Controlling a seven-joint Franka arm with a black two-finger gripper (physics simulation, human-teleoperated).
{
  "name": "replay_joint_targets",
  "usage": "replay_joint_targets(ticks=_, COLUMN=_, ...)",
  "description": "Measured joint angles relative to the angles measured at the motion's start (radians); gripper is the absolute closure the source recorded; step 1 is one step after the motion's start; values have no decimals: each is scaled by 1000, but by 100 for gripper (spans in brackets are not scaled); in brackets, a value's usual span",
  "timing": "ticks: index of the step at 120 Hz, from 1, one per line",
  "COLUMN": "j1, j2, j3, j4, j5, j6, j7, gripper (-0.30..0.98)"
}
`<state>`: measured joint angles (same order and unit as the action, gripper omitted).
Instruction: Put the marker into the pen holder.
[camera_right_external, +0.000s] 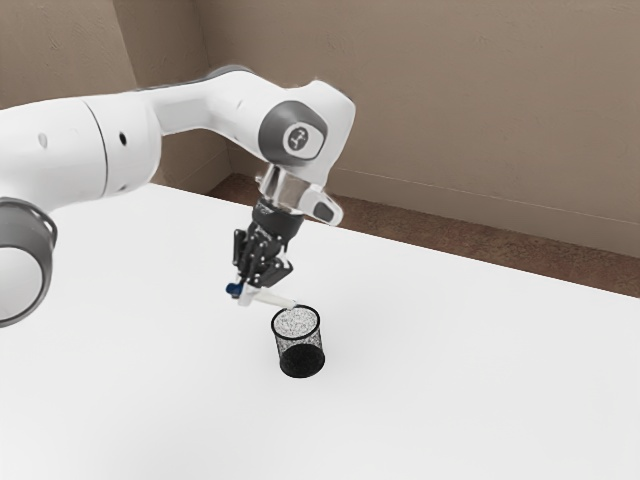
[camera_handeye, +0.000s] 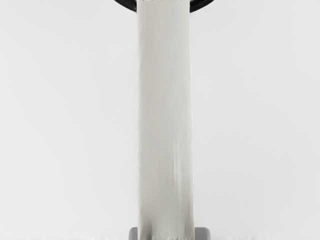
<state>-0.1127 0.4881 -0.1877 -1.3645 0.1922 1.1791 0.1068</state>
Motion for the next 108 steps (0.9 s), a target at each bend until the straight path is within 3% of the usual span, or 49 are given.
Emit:
replay_joint_targets(ticks=52, j1=0, j2=48, j3=1, j4=-18, j5=-40, j6=-41, j7=0, gripper=79)
replay_joint_targets(ticks=108, j1=3, j2=91, j3=1, j4=33, j5=4, j6=46, j7=3, gripper=76)
